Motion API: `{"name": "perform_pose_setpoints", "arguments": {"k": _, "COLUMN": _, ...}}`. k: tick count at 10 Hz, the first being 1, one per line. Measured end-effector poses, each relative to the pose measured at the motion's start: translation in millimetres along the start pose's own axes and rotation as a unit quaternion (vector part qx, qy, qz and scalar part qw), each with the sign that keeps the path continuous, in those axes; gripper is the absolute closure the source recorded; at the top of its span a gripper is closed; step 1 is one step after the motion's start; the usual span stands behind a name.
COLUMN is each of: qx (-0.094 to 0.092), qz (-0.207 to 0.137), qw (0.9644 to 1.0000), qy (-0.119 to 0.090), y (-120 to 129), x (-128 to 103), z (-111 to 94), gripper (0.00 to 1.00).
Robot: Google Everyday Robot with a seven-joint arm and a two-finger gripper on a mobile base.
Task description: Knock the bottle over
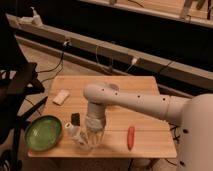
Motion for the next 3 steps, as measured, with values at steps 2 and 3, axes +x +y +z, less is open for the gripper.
{"name": "perform_pose_setpoints", "arguments": {"k": 2, "qx": 0.009, "qz": -0.003, "qw": 1.0000, "qy": 0.000, "y": -5.0, "x": 5.3, "z": 14.1, "gripper": 0.71}}
{"name": "perform_pose_setpoints", "arguments": {"k": 3, "qx": 0.011, "qz": -0.003, "qw": 0.9999, "qy": -0.003, "y": -7.9, "x": 8.6, "z": 20.1, "gripper": 0.71}}
